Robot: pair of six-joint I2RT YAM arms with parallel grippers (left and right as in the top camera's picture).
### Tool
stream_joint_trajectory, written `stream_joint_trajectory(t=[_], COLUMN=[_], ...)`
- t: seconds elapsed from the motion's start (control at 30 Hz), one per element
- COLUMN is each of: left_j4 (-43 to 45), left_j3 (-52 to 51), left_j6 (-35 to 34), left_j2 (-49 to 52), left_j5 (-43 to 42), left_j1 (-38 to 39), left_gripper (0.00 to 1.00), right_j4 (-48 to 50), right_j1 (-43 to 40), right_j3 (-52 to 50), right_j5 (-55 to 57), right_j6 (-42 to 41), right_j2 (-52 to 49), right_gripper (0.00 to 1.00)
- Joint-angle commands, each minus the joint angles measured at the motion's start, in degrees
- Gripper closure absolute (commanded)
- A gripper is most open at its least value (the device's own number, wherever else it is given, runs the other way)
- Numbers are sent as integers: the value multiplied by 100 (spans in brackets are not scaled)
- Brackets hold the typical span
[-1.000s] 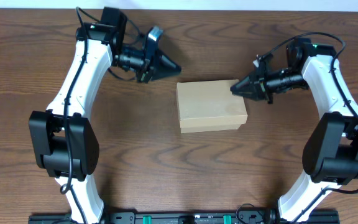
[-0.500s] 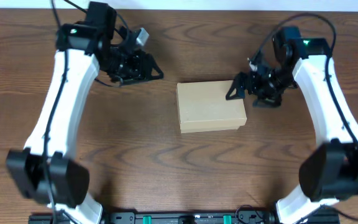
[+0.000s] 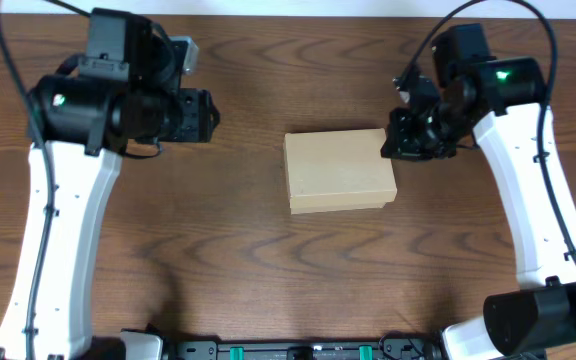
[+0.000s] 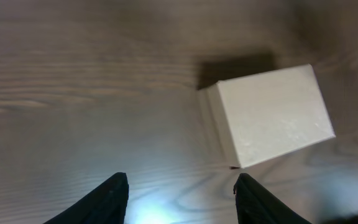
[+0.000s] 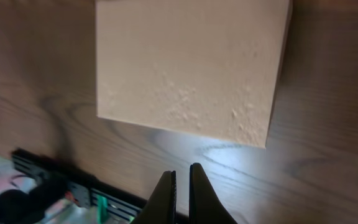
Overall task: Pack container
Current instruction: 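Move the right gripper over the closed lid, then press down on the box lid with the right gripper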
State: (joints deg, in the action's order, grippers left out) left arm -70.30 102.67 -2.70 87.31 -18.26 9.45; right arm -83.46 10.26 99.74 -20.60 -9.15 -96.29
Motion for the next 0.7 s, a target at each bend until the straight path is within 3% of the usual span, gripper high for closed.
stream_joint_trajectory(t=[0.0,0.3,0.67], left_j4=[-13,-33,-52], left_j3=[37,35,35], left_j6=[101,98,101], left_j2=[-317,-564,-603], left_j5=[643,881,885], left_j1=[-4,-4,-4], left_gripper=[44,43,43], right_j4=[-55,361,549], right_j1=[407,1189,1244], right_j3=[74,52,52], right_j5=[667,1379,1482], right_j6=[-7,-151,-125], right_j2=[17,-269,-1062], right_gripper=[98,98,99])
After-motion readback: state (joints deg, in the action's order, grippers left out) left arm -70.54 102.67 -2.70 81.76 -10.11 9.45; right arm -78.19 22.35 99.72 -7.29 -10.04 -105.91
